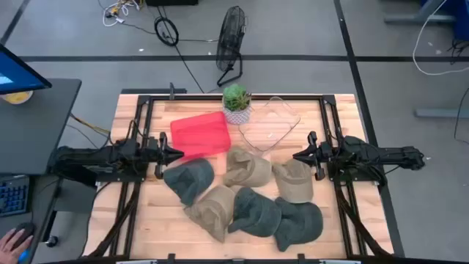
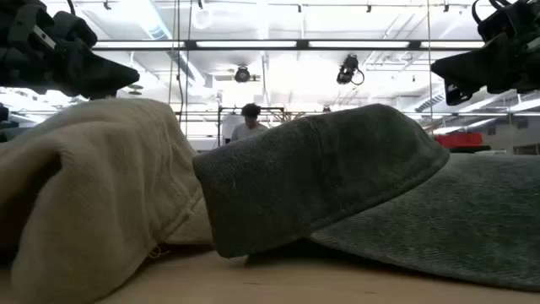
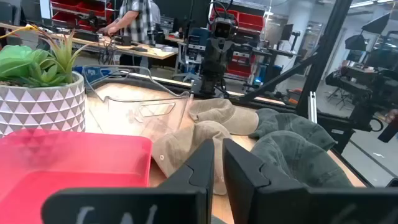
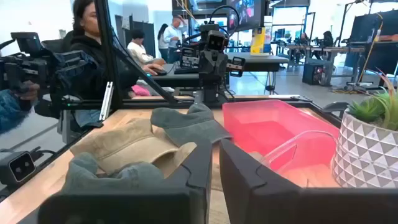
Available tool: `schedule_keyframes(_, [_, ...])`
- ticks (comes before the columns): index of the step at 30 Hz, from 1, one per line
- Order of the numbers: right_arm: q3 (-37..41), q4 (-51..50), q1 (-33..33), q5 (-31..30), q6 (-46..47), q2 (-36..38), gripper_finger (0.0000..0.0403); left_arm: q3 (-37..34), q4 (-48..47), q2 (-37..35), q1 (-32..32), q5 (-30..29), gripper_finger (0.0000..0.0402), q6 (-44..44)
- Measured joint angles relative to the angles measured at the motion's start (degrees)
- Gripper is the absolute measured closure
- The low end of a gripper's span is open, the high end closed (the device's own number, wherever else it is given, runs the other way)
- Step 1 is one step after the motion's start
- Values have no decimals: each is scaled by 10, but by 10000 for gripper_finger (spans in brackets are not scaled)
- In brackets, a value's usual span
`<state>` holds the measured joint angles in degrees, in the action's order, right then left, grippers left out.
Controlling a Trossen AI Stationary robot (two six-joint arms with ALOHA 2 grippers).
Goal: Pick & Place hat
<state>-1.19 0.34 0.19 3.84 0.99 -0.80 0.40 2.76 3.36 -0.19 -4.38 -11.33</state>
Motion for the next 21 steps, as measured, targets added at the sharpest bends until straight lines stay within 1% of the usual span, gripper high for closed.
schedule_keyframes(12, [0, 1, 0, 0, 0, 0, 367, 0, 1, 0, 0, 0, 365, -1])
schedule_keyframes(16, [0, 2, 0, 0, 0, 0, 367, 3, 2, 0, 0, 0, 365, -48])
schedule_keyframes(18, [0, 1, 0, 0, 3, 0, 367, 16, -1, 0, 0, 0, 365, -52])
schedule_keyframes(21, [0, 5, 0, -5, 1, 0, 367, 43, 3, 0, 0, 0, 365, -31])
